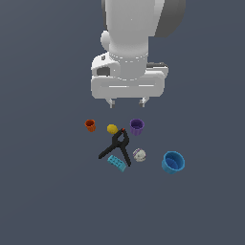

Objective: Pick up a designated object from a clutter of objects.

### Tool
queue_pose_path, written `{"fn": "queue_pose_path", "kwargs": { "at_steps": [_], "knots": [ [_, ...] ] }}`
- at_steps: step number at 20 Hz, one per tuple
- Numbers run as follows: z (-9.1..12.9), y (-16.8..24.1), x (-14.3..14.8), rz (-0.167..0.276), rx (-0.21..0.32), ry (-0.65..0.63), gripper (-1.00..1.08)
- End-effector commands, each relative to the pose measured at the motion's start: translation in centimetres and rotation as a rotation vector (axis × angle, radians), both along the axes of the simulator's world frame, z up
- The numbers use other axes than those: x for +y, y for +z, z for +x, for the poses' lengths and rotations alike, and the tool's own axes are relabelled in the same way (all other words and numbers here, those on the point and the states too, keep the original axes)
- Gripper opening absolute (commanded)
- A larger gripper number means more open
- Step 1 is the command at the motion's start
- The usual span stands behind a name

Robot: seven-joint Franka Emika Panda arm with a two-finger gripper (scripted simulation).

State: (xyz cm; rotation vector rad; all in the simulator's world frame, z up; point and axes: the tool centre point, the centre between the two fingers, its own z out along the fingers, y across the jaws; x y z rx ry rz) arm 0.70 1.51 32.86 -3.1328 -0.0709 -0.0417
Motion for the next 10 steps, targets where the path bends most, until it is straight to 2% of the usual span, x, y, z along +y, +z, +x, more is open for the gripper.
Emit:
{"fn": "queue_pose_path", "kwargs": {
  "at_steps": [1,10],
  "knots": [
    [0.0,0.0,0.0,0.000,0.000,0.000,1.00],
    [0.4,-0.4,1.8,0.017,-0.007,0.041,1.00]
  ]
}}
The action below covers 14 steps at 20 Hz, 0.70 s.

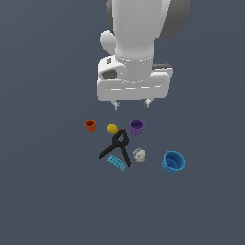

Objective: Pick up a designated object from a clutter of objects.

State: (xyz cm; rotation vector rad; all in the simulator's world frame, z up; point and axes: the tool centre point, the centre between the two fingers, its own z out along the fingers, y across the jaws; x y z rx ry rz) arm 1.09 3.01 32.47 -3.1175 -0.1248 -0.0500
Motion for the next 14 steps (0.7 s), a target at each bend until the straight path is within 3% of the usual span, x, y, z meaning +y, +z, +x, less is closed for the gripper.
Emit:
{"fn": "queue_pose_path", "kwargs": {
  "at_steps": [1,14],
  "knots": [
    [0.1,0.0,0.5,0.005,-0.002,0.006,1.00],
    [1.2,-2.0,-0.3,-0.015,0.001,0.081,1.00]
  ]
}}
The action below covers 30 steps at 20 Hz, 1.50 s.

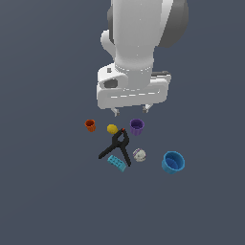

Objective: Pick up a designated object from a clutter of objects.

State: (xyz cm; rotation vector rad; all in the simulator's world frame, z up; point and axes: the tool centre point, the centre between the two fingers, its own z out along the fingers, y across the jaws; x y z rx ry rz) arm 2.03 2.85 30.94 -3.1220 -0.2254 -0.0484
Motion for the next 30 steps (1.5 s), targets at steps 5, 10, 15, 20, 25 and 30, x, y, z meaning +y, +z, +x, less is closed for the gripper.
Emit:
{"fn": "queue_pose_path", "kwargs": {
  "at_steps": [5,10,15,20,25,30],
  "knots": [
    [1.4,-2.8,-1.0,-0.022,0.006,0.103,1.00],
    [2.8,-6.1,-2.0,-0.041,0.014,0.223,1.00],
    [4.1,-10.0,-3.1,-0.052,0.023,0.361,1.00],
    [5.1,-13.9,-4.1,-0.054,0.030,0.499,1.00],
    [5.8,-17.8,-4.9,-0.048,0.032,0.633,1.00],
    [6.1,-20.8,-5.4,-0.038,0.029,0.734,1.00]
  ]
}}
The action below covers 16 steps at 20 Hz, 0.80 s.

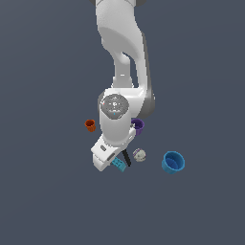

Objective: Pick up a designated object from a clutter of objects.

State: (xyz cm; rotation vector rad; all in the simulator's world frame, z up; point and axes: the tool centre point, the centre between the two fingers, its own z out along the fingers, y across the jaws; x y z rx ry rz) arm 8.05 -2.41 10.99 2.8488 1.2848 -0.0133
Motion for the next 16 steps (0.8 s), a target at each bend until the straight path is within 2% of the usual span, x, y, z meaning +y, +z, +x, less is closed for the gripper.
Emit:
{"fn": "queue_pose_path", "kwargs": {
  "at_steps": [1,8,16],
  "knots": [
    [0.2,-1.3,-0.2,0.006,0.000,0.047,1.00],
    [0.3,-3.4,-0.5,0.017,0.000,0.119,1.00],
    [0.3,-4.0,-0.5,0.018,0.001,0.126,1.00]
  ]
}}
